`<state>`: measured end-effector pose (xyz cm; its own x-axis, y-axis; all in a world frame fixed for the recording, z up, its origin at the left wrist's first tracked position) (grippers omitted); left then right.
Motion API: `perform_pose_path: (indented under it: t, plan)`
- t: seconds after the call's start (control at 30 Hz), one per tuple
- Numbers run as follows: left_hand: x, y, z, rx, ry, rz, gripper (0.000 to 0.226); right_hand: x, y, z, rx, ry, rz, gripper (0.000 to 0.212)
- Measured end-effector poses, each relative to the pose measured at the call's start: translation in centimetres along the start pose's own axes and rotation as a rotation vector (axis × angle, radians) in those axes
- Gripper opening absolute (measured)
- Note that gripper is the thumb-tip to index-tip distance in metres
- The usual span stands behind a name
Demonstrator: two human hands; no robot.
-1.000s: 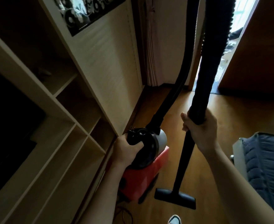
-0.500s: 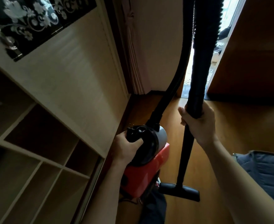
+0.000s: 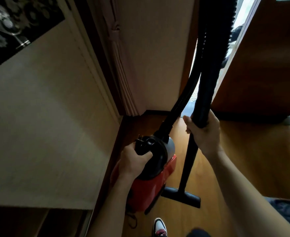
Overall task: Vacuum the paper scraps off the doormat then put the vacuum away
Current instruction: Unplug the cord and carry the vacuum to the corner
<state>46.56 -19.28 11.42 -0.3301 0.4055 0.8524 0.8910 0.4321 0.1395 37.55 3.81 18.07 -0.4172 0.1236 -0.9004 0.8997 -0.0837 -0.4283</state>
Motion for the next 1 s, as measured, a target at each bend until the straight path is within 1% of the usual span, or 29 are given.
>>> perform_pose_path:
  t: [0.13, 0.27, 0.33, 0.47, 0.57, 0.63, 0.73, 0.87, 1.0]
  plan:
    - [1.7, -5.4, 1.6, 0.024, -0.012, 0.023, 0.016, 2.7, -5.5, 0.8, 0.013, 0.007, 0.008, 0.021]
    - [3.0, -10.4, 3.3, 0.060, -0.008, 0.012, 0.015, 5.3, -10.6, 1.6, 0.027, 0.013, -0.001, 0.022]
    - [3.6, -13.0, 4.2, 0.078, 0.007, -0.012, 0.015, 7.2, -13.3, 2.1, 0.013, -0.003, 0.006, 0.018]
    - [5.7, -18.6, 6.4, 0.108, 0.029, -0.042, 0.010, 11.1, -19.7, 2.8, -0.009, -0.036, 0.006, 0.023]
    - [7.4, -23.0, 8.1, 0.142, 0.003, -0.059, 0.008, 13.4, -24.9, 3.9, -0.027, -0.062, 0.006, 0.021]
    - [8.5, -25.6, 9.1, 0.167, -0.010, -0.089, 0.009, 15.0, -28.6, 4.7, -0.022, -0.076, 0.040, 0.032]
    - [10.2, -29.3, 9.9, 0.213, 0.005, -0.132, 0.009, 17.1, -33.6, 6.1, -0.049, -0.097, 0.067, 0.034]
    - [10.6, -33.4, 10.7, 0.259, 0.006, -0.168, 0.009, 18.9, -39.0, 8.2, -0.103, -0.113, 0.054, 0.035]
    - [10.3, -36.1, 10.9, 0.284, 0.007, -0.209, 0.010, 20.2, -42.3, 10.4, -0.146, -0.111, 0.048, 0.038]
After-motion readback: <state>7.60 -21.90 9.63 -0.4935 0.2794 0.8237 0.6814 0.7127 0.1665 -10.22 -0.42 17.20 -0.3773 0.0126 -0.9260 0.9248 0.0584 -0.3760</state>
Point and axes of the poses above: each hand's wrist, its own y-axis away from the middle knuckle, its own z-axis out of the palm, x = y × z, the point moved 6 cm from there along -y, towards the middle knuckle, and after that the axes turned 5 degrees about x, right-handed, at the moved point
